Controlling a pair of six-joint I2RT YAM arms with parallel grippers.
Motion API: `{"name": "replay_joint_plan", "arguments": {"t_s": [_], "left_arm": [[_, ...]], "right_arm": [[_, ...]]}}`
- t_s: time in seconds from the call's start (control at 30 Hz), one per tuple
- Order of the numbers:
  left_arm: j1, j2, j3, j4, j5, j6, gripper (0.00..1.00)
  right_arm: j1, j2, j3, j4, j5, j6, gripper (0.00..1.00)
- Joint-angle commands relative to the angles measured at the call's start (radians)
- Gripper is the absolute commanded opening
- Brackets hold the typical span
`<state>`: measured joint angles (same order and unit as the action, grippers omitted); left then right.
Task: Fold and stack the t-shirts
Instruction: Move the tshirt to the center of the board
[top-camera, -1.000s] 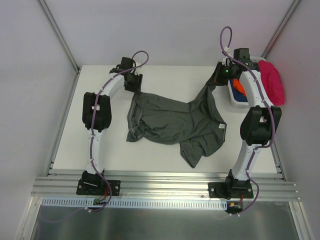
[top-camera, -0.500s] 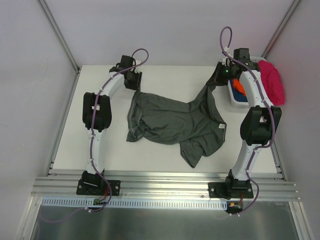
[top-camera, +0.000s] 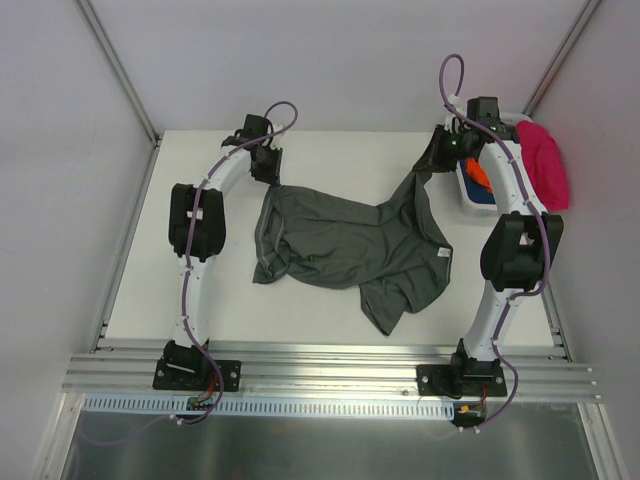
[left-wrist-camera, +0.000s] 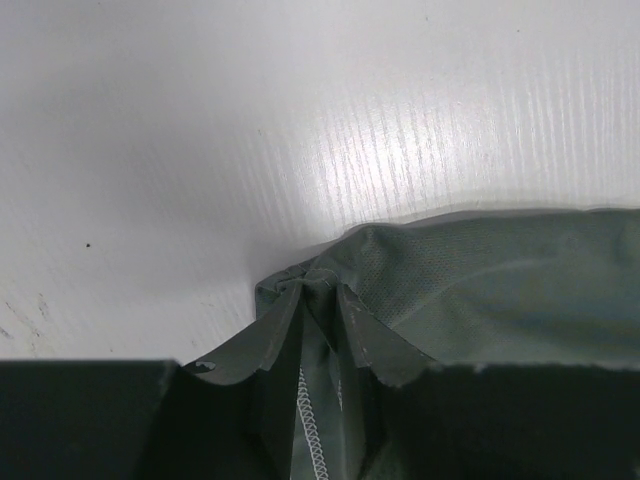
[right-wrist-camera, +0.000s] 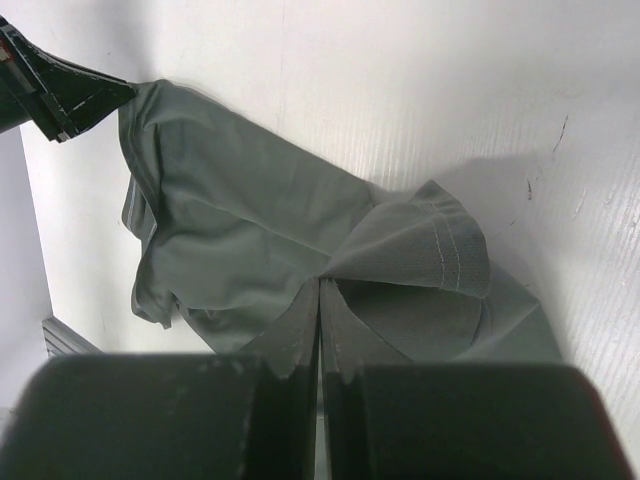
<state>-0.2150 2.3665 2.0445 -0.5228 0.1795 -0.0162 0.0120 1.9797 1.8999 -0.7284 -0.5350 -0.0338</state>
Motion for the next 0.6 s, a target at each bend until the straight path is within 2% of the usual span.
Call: {"name": "replay_joint_plan", "arguments": {"t_s": [0.0, 0.13, 0.27, 0.33, 0.57], "left_arm": [[-0.001, -0.001, 0.042, -0.008, 0.015, -0.019, 0.19], [-0.001, -0.006, 0.042, -0.008, 0.003, -0.021, 0.18], [0.002, -0.032, 0.031, -0.009, -0.014, -0.018, 0.11], [0.008, -0.049, 0.019, -0.009, -0.028, -0.014, 0.05], [0.035, -0.156, -0.007, -0.009, -0.037, 0.007, 0.01]], "right_arm": [[-0.001, -0.070, -0.001, 0.026, 0.001, -0.008, 0.01], [-0.001, -0.068, -0.002, 0.027, 0.001, -0.008, 0.01], [0.000, -0.071, 0.004, 0.026, 0.006, -0.012, 0.00], [-0.003, -0.076, 0.010, 0.021, 0.010, -0.018, 0.01], [-0.007, -0.117, 0.039, 0.006, 0.056, -0.055, 0.01]]}}
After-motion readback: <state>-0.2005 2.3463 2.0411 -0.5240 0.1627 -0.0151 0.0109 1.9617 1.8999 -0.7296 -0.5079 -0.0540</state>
